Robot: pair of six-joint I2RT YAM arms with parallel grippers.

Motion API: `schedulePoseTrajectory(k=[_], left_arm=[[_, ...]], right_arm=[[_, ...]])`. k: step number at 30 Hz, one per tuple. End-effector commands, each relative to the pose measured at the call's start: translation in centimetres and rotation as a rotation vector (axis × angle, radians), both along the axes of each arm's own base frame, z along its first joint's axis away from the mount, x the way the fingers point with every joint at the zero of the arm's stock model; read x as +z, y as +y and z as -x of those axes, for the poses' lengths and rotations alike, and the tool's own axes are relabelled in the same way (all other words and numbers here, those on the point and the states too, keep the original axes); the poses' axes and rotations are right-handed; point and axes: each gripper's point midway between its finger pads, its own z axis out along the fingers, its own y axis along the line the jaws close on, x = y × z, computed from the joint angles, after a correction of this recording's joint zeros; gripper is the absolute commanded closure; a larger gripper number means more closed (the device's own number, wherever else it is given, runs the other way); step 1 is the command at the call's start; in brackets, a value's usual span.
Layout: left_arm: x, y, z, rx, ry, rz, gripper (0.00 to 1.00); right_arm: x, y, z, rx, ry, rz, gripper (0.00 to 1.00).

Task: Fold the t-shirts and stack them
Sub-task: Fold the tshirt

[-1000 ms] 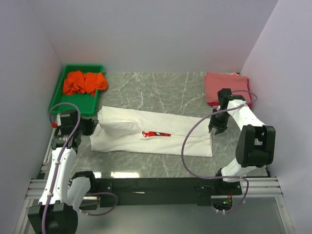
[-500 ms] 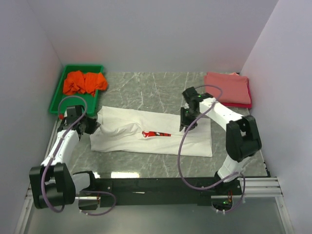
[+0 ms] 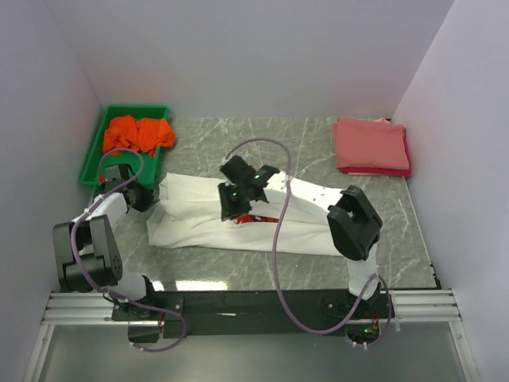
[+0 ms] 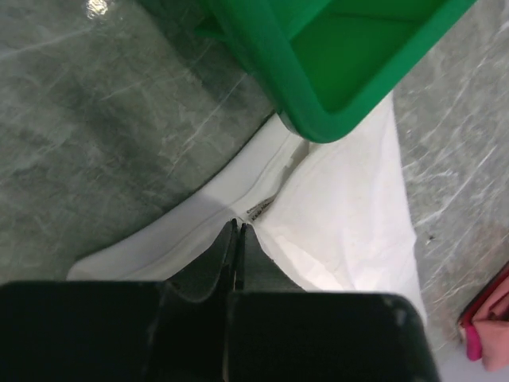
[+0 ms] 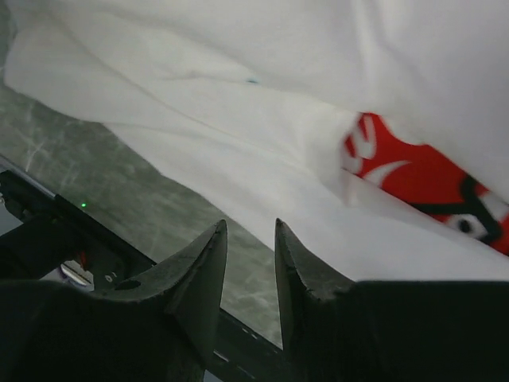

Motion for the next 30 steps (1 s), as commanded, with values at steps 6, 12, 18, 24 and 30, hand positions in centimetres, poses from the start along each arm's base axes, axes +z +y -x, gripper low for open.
schedulePoseTrajectory(k=[6,12,18,24,30], left_arm=[[0.5,-1.2,-1.0,-0.191,-0.051,-0.001,0.99],[0.8,-1.5,-1.2,-0.250,-0.055,-0.005,0.99],[1.3,-1.9,-1.0,-0.255,-0.071,0.012,0.99],[1.1,-2.1,-0.5,-0.264,-0.074,0.011,0.99],[0.6,-2.0,-0.5,-0.255,-0.067,0.006,0.99]], right_arm=[[0.3,9.2,-0.1,0.023,-0.228,-0.088,0.62],[-2.7,11.7,-0.8,0.006,-0.276,-0.050,0.62],[-4.0,13.5,-0.8,0.010,-0.316,-0.033,0.62],[-4.5,14.0,-1.5,-0.003,-0.347,-0.015,0.61],[-5.3,15.0,-2.1,-0.004,-0.347,-0.003,0.59]])
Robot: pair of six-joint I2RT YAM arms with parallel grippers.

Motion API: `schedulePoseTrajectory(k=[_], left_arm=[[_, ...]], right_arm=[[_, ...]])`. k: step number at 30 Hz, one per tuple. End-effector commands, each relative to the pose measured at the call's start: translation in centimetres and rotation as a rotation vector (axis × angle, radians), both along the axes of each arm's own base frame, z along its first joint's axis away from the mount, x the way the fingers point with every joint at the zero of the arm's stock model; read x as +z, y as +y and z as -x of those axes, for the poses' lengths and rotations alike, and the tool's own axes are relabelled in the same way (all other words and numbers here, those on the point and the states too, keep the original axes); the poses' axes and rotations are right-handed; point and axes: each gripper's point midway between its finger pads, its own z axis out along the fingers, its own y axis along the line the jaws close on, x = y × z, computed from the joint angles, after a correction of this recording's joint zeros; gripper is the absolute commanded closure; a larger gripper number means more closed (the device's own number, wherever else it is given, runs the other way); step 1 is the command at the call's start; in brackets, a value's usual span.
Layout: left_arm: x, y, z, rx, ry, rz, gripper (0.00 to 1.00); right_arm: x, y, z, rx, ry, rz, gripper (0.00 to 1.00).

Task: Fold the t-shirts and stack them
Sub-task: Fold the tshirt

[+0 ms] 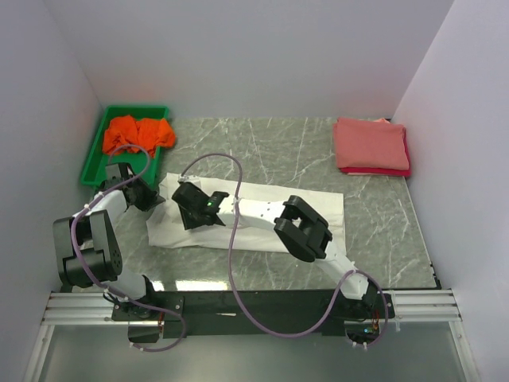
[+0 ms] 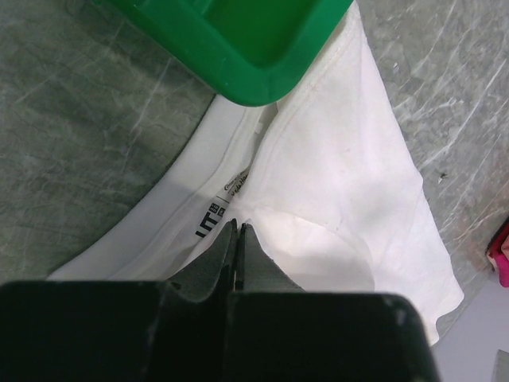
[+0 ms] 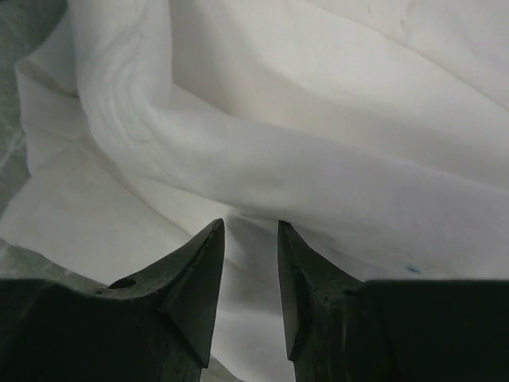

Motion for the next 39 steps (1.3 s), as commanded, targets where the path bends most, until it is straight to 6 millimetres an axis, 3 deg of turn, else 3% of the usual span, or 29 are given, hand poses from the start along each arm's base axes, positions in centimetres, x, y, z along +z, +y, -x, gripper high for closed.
schedulePoseTrajectory(k=[1,11,17,20,25,26,28,29,32,39], left_arm=[[1.0,0.1,-0.6,-0.017,-0.050,-0.014,0.99],[1.0,0.3,-0.5,-0.015,-0.048,-0.024,0.99],[1.1,0.4,-0.3,-0.012,-0.050,-0.029,0.99],[1.1,0.3,-0.2,-0.011,-0.050,-0.023,0.99],[1.8,0.3,-0.1,-0.002,-0.064,-0.030,0.99],[2.0,0.4,0.0,0.006,-0.065,-0.034,0.99],[2.6,0.4,0.2,0.015,-0.074,-0.035,0.99],[2.7,0.4,0.4,0.023,-0.074,-0.034,0.99],[3.0,0.3,1.4,0.035,-0.077,-0.035,0.99],[2.9,-0.1,4.7,0.075,-0.069,-0.042,0.99]], right_arm=[[0.7,1.6,-1.1,-0.018,-0.043,-0.015,0.59],[-0.3,0.7,-1.4,-0.039,-0.047,0.037,0.70],[0.8,-0.4,-1.6,-0.085,-0.062,0.034,0.84],[1.2,-0.6,-1.8,-0.100,-0.070,0.025,0.99],[4.3,-0.8,-2.0,-0.101,-0.085,-0.011,1.00],[6.2,-0.9,-2.1,-0.101,-0.100,-0.040,1.00],[7.0,-1.6,-1.8,-0.093,-0.104,-0.046,1.00],[8.7,-1.9,-1.7,-0.090,-0.114,-0.071,1.00],[9.6,-3.1,-0.9,-0.067,-0.092,-0.071,1.00],[7.5,-6.5,2.1,-0.008,-0.005,-0.001,1.00]])
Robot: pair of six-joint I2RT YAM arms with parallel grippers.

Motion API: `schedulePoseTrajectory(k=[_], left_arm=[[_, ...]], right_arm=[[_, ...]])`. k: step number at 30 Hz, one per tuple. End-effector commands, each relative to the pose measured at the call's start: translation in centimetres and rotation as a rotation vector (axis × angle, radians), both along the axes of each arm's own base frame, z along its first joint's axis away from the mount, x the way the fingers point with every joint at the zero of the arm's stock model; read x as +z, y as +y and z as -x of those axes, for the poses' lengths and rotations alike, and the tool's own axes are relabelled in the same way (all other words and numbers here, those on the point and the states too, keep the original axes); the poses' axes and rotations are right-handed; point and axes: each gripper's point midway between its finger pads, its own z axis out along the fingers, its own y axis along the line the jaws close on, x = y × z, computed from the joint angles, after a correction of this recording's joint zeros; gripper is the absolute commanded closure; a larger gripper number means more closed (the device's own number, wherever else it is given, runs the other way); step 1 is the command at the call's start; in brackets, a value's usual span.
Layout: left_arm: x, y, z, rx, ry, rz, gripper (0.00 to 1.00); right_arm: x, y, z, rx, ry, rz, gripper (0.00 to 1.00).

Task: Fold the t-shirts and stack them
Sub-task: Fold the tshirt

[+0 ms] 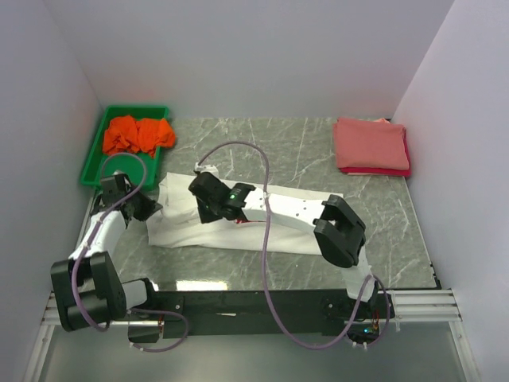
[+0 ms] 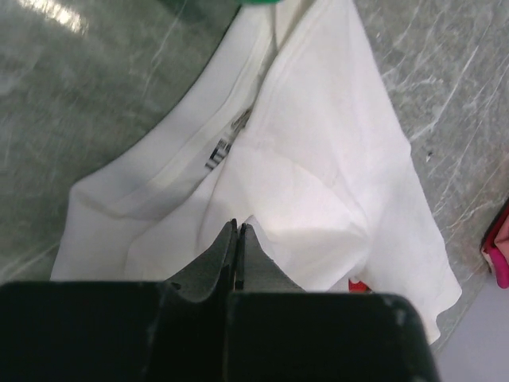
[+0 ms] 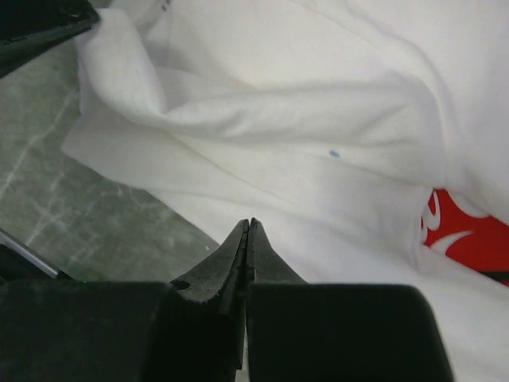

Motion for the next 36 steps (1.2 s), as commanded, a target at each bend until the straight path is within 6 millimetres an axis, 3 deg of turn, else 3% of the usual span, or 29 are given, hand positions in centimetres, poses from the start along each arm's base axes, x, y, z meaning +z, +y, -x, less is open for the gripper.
schedulePoseTrajectory(k=[1,5,8,12,15,16,17,23,25,34,36], left_arm=[[-0.2,0.0,1.8,0.034,0.010,-0.008,0.99],[0.3,0.0,2.1,0.050,-0.014,-0.007,0.99],[0.5,0.1,0.9,0.054,-0.034,0.009,0.99],[-0.6,0.5,-0.8,0.041,0.001,0.011,0.99],[-1.1,1.2,-1.9,0.043,0.020,-0.015,0.99],[-0.8,1.3,-2.6,0.037,0.006,-0.018,0.99],[-0.7,1.3,-2.9,0.038,0.004,-0.015,0.99],[-1.6,1.3,-4.2,0.032,0.019,0.010,0.99],[-1.7,1.1,-4.2,0.024,0.022,0.018,0.99],[-2.1,1.1,-4.5,0.006,0.036,0.017,0.99],[-2.1,1.1,-4.6,0.005,0.035,0.018,0.99]], right_arm=[[-0.2,-1.9,1.4,0.024,0.030,0.018,1.00],[0.2,-2.5,1.7,0.046,0.025,0.036,1.00],[0.8,-2.8,1.6,0.042,0.009,0.027,1.00],[0.9,-1.5,1.5,0.048,0.013,-0.017,0.99],[0.1,0.1,1.0,0.059,0.018,-0.029,0.95],[-1.3,0.3,0.8,0.059,0.025,0.000,0.94],[-0.8,1.0,0.3,0.060,0.011,-0.014,0.94],[-2.3,3.4,-1.5,0.070,-0.021,0.001,0.83],[-3.4,3.7,-1.6,0.081,-0.017,0.019,0.80],[-4.4,5.3,-2.8,0.086,-0.039,0.023,0.62],[-5.9,5.1,-3.0,0.079,-0.028,0.065,0.62]])
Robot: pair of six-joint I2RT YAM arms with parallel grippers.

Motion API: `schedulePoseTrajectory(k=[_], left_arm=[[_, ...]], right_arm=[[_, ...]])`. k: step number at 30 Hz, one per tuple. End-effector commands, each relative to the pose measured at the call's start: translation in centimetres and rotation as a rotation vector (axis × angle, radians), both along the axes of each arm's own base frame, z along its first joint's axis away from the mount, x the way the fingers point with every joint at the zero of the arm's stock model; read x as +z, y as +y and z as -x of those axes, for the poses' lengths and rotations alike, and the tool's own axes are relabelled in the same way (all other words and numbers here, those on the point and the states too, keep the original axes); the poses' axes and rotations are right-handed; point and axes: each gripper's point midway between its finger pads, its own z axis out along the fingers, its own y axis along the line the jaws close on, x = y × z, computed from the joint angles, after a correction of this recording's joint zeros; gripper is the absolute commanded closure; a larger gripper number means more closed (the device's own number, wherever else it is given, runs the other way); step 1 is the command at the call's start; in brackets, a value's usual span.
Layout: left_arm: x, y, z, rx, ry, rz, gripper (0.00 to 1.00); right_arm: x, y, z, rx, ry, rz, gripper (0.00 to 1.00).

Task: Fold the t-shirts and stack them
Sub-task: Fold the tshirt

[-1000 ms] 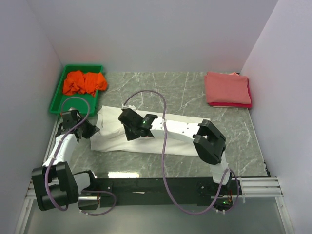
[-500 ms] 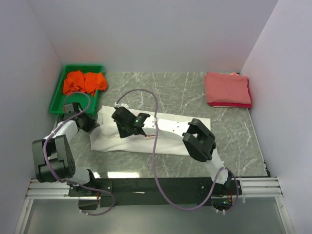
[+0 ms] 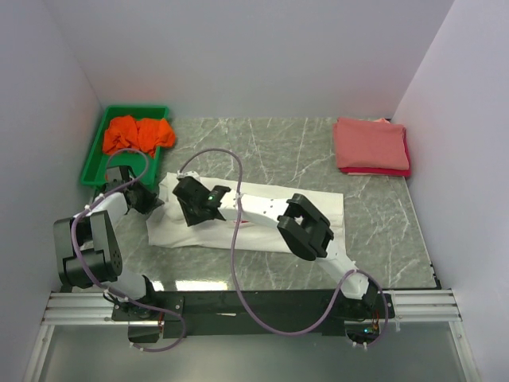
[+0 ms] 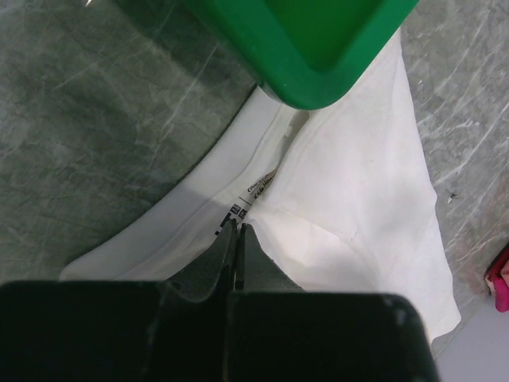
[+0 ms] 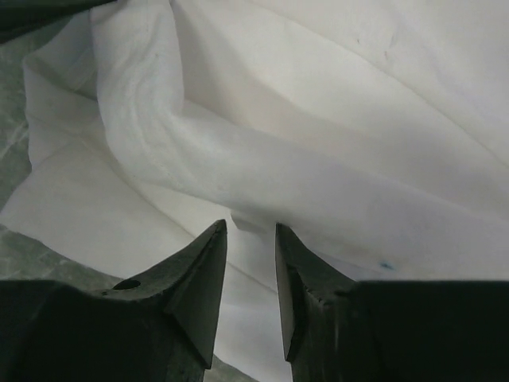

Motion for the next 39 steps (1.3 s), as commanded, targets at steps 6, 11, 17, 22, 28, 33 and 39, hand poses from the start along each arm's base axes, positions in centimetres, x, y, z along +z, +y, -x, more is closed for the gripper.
schedulePoseTrajectory(k=[6,11,17,22,28,33,39], left_arm=[[2.0,0.4,-1.9,-0.019,-0.075,-0.015,0.99],[1.8,0.4,-2.0,-0.017,-0.075,-0.006,0.99],[1.7,0.4,-2.1,-0.014,-0.072,-0.005,0.99],[1.8,0.5,-2.1,-0.013,-0.072,-0.007,0.99],[2.1,0.7,-2.0,-0.004,-0.080,-0.010,0.99],[2.1,0.6,-1.9,-0.004,-0.082,-0.007,0.99],[2.4,0.8,-1.7,0.001,-0.087,-0.012,0.99]], right_arm=[[0.1,1.4,-1.5,0.006,-0.046,0.010,0.60],[-1.3,0.0,-1.3,-0.020,-0.037,0.057,0.60],[-1.1,-0.8,-1.1,-0.026,-0.051,0.068,0.60],[-1.6,-0.4,-0.4,-0.008,-0.038,0.074,0.60],[-2.6,-1.0,0.6,0.013,-0.022,0.108,0.71],[-3.3,-1.6,1.0,0.022,-0.002,0.124,0.83],[-1.5,-0.8,0.7,0.029,-0.021,0.092,1.00]])
